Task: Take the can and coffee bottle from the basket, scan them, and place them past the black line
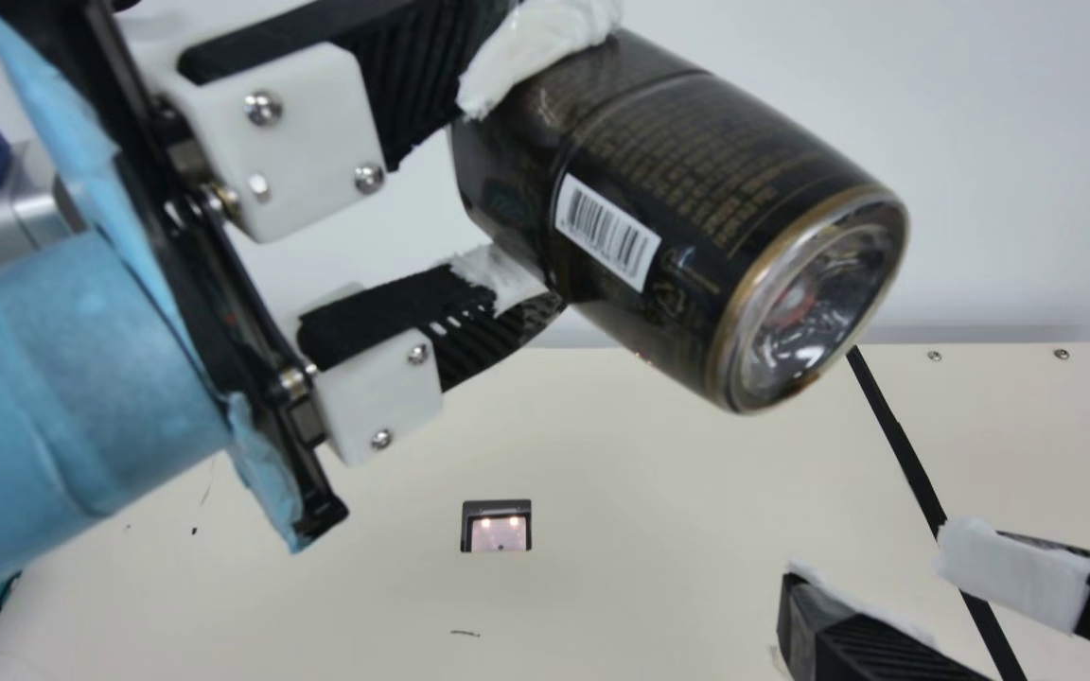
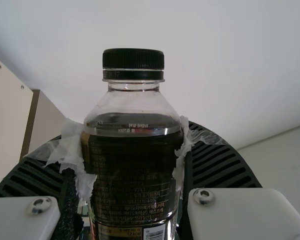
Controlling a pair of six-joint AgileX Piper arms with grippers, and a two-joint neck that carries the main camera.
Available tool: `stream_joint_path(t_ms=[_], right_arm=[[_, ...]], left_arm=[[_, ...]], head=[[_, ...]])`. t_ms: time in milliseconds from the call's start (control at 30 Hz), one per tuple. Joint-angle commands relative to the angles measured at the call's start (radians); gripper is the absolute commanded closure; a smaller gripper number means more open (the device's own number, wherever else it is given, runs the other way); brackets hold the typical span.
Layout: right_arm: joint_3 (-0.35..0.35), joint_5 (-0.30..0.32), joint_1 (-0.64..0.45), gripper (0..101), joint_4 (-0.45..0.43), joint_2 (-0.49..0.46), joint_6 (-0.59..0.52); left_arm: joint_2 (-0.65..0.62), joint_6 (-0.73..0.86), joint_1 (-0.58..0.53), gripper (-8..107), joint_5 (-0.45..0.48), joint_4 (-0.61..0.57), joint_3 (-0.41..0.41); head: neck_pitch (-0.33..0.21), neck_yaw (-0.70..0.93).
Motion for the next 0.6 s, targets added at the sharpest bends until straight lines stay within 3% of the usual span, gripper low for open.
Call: stream_joint_path(t_ms=[0, 567], right_arm=[[0.000, 0.000, 0.000, 0, 0.000, 0.000, 0.000], [0.000, 0.000, 0.000, 0, 0.000, 0.000, 0.000]], left_arm=[[0.000, 0.000, 0.000, 89, 0.000, 0.000, 0.000], [0.000, 0.000, 0.000, 89, 0.000, 0.000, 0.000]], head=[[-0.032, -0.002], [-0.032, -0.002]])
